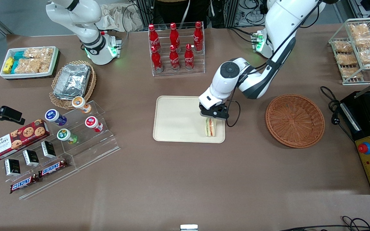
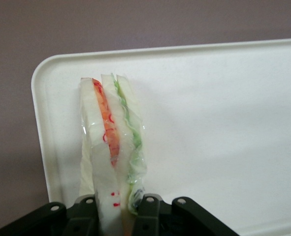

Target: Place sandwich from basket to tray

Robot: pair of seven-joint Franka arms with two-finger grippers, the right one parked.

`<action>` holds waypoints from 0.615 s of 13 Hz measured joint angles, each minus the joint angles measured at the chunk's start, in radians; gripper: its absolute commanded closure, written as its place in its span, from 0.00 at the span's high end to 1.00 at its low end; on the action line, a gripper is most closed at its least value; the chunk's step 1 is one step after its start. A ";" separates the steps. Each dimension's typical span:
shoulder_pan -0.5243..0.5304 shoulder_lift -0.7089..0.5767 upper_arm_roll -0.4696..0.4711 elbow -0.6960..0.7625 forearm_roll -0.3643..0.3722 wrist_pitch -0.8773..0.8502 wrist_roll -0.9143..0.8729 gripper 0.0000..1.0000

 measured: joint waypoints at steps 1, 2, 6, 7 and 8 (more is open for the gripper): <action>0.000 0.016 0.005 0.000 0.048 0.000 -0.029 0.00; 0.001 0.030 0.011 0.001 0.091 0.002 -0.059 0.52; -0.002 0.043 0.013 0.008 0.183 0.006 -0.167 1.00; -0.001 0.047 0.014 0.011 0.191 0.006 -0.183 1.00; 0.000 0.049 0.016 0.017 0.194 0.005 -0.190 1.00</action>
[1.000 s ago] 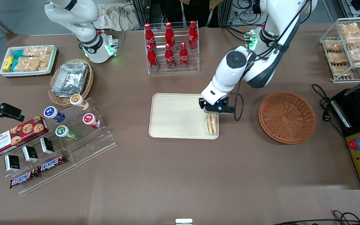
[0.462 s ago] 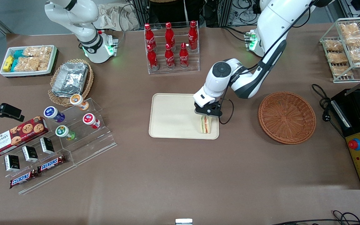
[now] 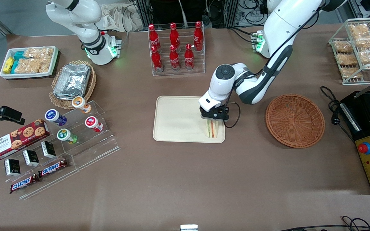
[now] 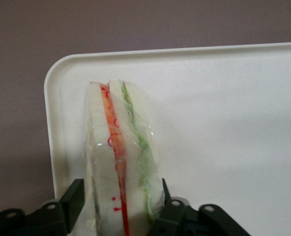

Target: Place sandwich from basket to tray

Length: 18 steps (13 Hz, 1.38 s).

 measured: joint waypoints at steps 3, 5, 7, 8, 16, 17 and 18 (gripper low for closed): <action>0.014 -0.021 0.002 0.066 -0.012 -0.098 -0.014 1.00; 0.021 -0.085 0.001 0.150 -0.096 -0.255 -0.013 1.00; 0.027 -0.190 0.001 0.241 -0.207 -0.456 0.006 1.00; 0.040 -0.250 0.002 0.280 -0.268 -0.541 0.029 1.00; 0.044 -0.695 0.451 0.328 -0.500 -1.042 0.724 1.00; 0.044 -0.719 0.495 0.326 -0.501 -1.076 0.798 1.00; 0.045 -0.735 0.527 0.327 -0.502 -1.099 0.856 1.00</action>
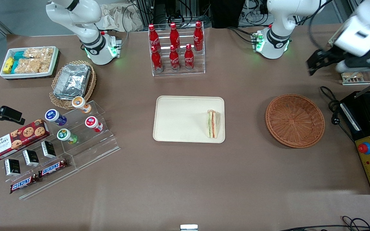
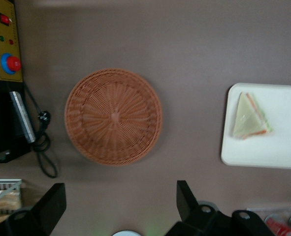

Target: Place sandwich from basket to tray

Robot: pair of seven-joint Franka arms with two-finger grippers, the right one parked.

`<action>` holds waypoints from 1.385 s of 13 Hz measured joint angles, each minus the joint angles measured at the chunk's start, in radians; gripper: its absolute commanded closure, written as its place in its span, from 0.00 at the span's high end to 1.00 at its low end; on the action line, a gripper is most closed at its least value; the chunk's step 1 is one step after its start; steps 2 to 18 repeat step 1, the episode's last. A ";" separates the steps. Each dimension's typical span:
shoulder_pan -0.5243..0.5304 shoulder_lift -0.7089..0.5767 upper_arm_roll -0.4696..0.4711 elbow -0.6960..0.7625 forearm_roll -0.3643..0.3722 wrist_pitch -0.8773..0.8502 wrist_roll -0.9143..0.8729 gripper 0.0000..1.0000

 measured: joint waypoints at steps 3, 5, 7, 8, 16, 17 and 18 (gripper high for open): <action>0.000 -0.008 0.021 0.009 0.000 -0.019 0.043 1.00; 0.000 -0.008 0.021 0.009 0.000 -0.019 0.043 1.00; 0.000 -0.008 0.021 0.009 0.000 -0.019 0.043 1.00; 0.000 -0.008 0.021 0.009 0.000 -0.019 0.043 1.00; 0.000 -0.008 0.021 0.009 0.000 -0.019 0.043 1.00; 0.000 -0.008 0.021 0.009 0.000 -0.019 0.043 1.00; 0.000 -0.008 0.021 0.009 0.000 -0.019 0.043 1.00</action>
